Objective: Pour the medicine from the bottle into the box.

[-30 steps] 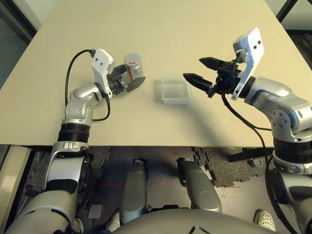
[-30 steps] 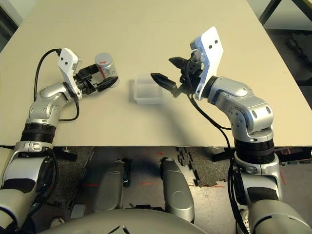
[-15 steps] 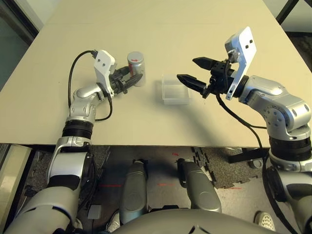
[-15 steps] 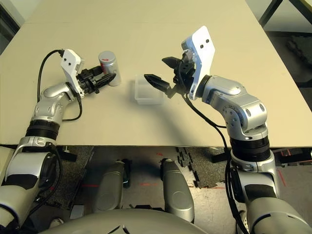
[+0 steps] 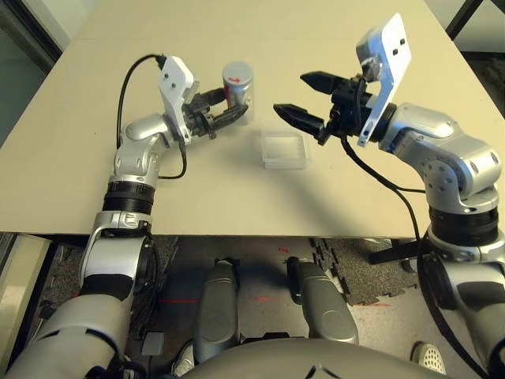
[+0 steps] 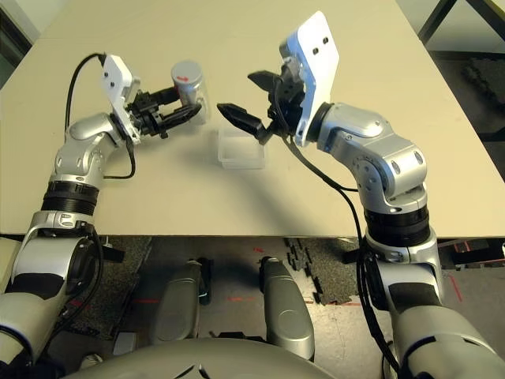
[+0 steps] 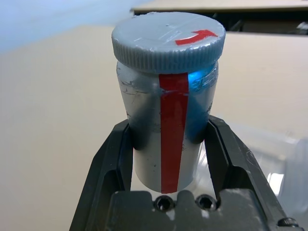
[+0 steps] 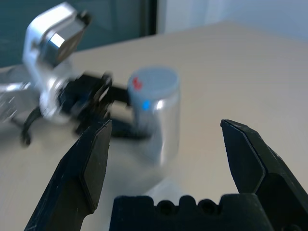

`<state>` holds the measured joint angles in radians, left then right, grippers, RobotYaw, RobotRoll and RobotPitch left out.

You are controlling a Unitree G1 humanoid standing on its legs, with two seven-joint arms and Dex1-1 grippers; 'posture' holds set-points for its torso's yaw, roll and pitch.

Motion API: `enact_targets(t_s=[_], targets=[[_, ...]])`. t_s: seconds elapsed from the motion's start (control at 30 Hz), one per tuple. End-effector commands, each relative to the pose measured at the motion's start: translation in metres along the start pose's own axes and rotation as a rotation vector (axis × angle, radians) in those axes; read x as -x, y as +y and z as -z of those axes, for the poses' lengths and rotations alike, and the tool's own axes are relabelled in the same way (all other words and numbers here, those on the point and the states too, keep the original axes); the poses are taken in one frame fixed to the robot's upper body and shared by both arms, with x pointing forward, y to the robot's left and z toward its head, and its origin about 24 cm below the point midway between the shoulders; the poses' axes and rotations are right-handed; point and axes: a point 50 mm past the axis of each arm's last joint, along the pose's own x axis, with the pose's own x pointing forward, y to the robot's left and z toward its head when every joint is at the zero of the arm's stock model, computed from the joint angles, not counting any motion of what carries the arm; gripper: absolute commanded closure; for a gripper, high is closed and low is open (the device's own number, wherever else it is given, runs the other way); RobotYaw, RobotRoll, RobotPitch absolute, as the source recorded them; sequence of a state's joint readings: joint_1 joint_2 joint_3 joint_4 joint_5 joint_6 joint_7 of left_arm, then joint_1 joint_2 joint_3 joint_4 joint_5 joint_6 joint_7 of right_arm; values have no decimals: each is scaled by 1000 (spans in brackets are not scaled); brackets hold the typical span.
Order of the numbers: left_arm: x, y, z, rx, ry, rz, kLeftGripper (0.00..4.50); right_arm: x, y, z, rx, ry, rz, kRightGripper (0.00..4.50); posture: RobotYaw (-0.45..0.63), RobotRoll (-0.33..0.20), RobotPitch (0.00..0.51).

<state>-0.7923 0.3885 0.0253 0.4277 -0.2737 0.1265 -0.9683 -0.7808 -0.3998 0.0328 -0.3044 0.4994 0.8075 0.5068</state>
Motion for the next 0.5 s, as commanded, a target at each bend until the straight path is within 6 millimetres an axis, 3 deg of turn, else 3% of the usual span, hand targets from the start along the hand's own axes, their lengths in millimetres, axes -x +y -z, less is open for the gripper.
enact_targets(t_s=[0.03, 0.5], targets=[[-6, -7, -3, 6, -8, 22, 2192, -6, 0, 0, 1, 12, 20, 0, -43, 0, 170], [-16, -16, -4, 10, -20, 29, 2192, -28, 9, -1, 37, 28, 9, 0, -46, 0, 170]])
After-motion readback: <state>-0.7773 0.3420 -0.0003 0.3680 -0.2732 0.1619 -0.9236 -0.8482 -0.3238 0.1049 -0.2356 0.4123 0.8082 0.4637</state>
